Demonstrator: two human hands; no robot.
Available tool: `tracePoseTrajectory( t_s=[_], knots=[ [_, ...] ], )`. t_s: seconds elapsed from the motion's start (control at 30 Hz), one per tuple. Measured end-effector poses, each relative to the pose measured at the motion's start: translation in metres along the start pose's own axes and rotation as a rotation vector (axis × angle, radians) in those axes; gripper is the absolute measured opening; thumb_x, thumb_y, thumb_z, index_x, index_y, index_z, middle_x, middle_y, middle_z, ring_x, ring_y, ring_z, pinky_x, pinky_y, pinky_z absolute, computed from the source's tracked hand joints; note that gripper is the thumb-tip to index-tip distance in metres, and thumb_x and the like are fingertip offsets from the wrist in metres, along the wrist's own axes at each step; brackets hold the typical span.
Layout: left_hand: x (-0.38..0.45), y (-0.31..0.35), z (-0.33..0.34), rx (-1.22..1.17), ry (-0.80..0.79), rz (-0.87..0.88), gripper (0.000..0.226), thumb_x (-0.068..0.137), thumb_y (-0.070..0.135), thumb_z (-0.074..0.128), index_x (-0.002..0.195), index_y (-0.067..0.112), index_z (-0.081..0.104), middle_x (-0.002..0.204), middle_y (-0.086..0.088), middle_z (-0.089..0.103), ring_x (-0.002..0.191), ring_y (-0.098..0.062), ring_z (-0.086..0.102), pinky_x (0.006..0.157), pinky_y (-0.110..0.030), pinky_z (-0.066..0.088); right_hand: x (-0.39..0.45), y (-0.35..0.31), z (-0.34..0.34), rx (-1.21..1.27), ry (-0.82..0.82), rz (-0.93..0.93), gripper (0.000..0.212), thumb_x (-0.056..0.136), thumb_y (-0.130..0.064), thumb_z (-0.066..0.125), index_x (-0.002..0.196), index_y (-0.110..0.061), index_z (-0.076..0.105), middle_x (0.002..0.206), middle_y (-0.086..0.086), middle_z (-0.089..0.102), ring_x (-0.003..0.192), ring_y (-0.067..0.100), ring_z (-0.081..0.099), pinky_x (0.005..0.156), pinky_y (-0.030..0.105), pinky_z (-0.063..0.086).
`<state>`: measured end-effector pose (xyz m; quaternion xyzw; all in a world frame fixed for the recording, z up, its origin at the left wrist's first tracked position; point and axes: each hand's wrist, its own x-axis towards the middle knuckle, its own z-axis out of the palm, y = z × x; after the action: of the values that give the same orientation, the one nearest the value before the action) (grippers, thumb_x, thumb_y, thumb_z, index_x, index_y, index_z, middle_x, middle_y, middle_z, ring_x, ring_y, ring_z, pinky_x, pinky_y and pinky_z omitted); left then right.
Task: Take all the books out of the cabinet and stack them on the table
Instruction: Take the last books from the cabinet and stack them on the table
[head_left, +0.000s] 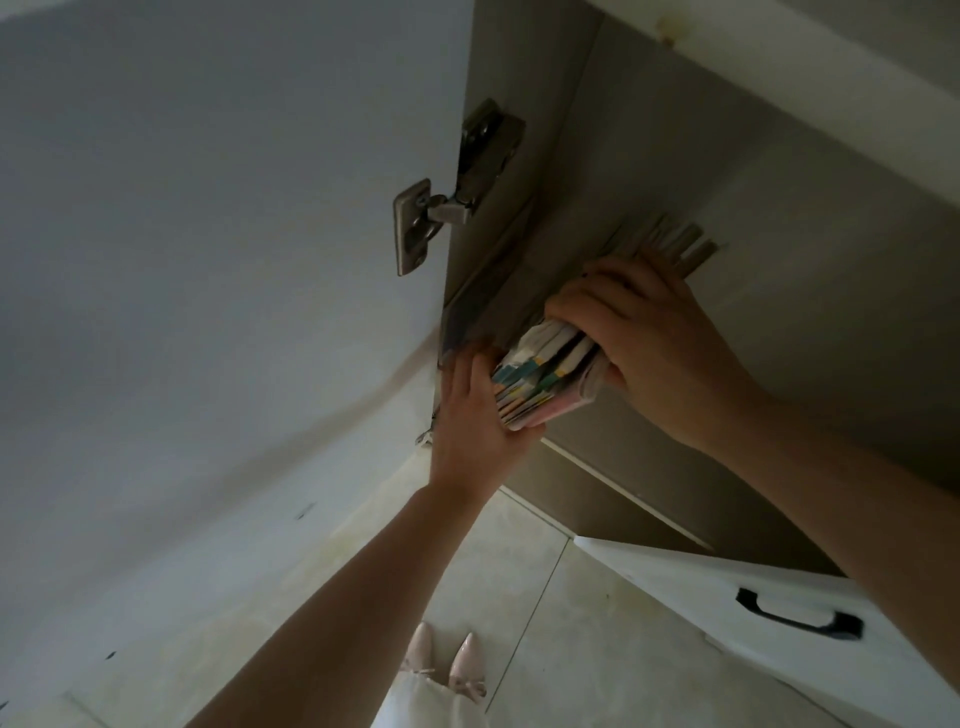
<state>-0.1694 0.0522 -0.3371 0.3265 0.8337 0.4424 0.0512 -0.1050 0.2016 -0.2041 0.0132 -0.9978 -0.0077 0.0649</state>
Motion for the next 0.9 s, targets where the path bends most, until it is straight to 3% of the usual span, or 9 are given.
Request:
tracePoseTrajectory(
  t_s=[0.1,0.3,0.5,0.6,0.73,0.83,0.9],
  knots=[
    [0.009,-0.004,-0.006,0.214,0.016,0.124,0.083,0.066,0.059,0.068,0.126,0.008,0.042,0.142,-0.018,0.044,0.135,-0.036,0.039,0.101,-0.042,0.049,0.003,0.005,0.0,0.009,-0.009,-0.012,0.073,0.057,-0.01,0.082,0.123,-0.016,0.053,0.121,0.007,0.061,0.118,0.035,0.051,0.107,0.055,0.032],
    [0.021,-0.003,-0.008,0.34,0.037,0.156,0.084,0.068,0.061,0.06,0.127,0.004,0.037,0.147,-0.025,0.036,0.137,-0.037,0.037,0.109,-0.039,0.041,0.014,0.017,0.003,0.008,-0.008,-0.012,0.074,0.059,-0.016,0.083,0.125,-0.019,0.049,0.122,0.005,0.059,0.117,0.034,0.05,0.108,0.052,0.03],
    [0.027,0.001,-0.004,0.4,0.042,0.084,0.083,0.06,0.056,0.073,0.118,0.003,0.046,0.129,-0.022,0.05,0.119,-0.034,0.049,0.096,-0.044,0.046,0.019,0.021,0.001,0.019,-0.013,0.008,0.075,0.056,-0.014,0.084,0.123,-0.019,0.051,0.121,0.005,0.059,0.116,0.033,0.048,0.101,0.05,0.036],
    [0.029,-0.003,-0.002,0.257,0.032,0.095,0.082,0.057,0.044,0.079,0.12,0.006,0.042,0.123,-0.017,0.05,0.115,-0.029,0.046,0.094,-0.045,0.047,0.02,0.021,0.001,0.039,-0.01,0.01,0.074,0.056,-0.014,0.084,0.123,-0.018,0.052,0.122,0.006,0.059,0.116,0.033,0.048,0.099,0.049,0.037],
    [0.032,-0.004,0.001,0.009,-0.097,0.007,0.089,0.06,0.032,0.083,0.131,0.018,0.03,0.133,-0.012,0.042,0.121,-0.028,0.047,0.09,-0.044,0.055,0.021,0.022,0.002,0.056,-0.006,0.006,0.071,0.059,-0.015,0.08,0.123,-0.019,0.05,0.123,0.006,0.058,0.119,0.032,0.045,0.098,0.047,0.037],
    [0.03,0.0,0.004,-0.095,-0.124,-0.12,0.088,0.066,0.029,0.082,0.132,0.026,0.024,0.13,-0.008,0.048,0.115,-0.025,0.056,0.084,-0.033,0.058,0.023,0.022,0.002,0.066,0.003,0.008,0.063,0.063,-0.019,0.068,0.123,-0.019,0.051,0.123,0.006,0.058,0.119,0.03,0.044,0.1,0.045,0.035],
    [0.029,0.001,0.005,-0.108,-0.101,-0.164,0.082,0.069,0.029,0.082,0.132,0.018,0.029,0.118,-0.006,0.056,0.103,-0.022,0.062,0.078,-0.024,0.056,0.025,0.022,0.003,0.066,0.005,0.017,0.061,0.063,-0.022,0.061,0.123,-0.019,0.052,0.122,0.005,0.058,0.118,0.029,0.044,0.1,0.044,0.033]
  ],
)
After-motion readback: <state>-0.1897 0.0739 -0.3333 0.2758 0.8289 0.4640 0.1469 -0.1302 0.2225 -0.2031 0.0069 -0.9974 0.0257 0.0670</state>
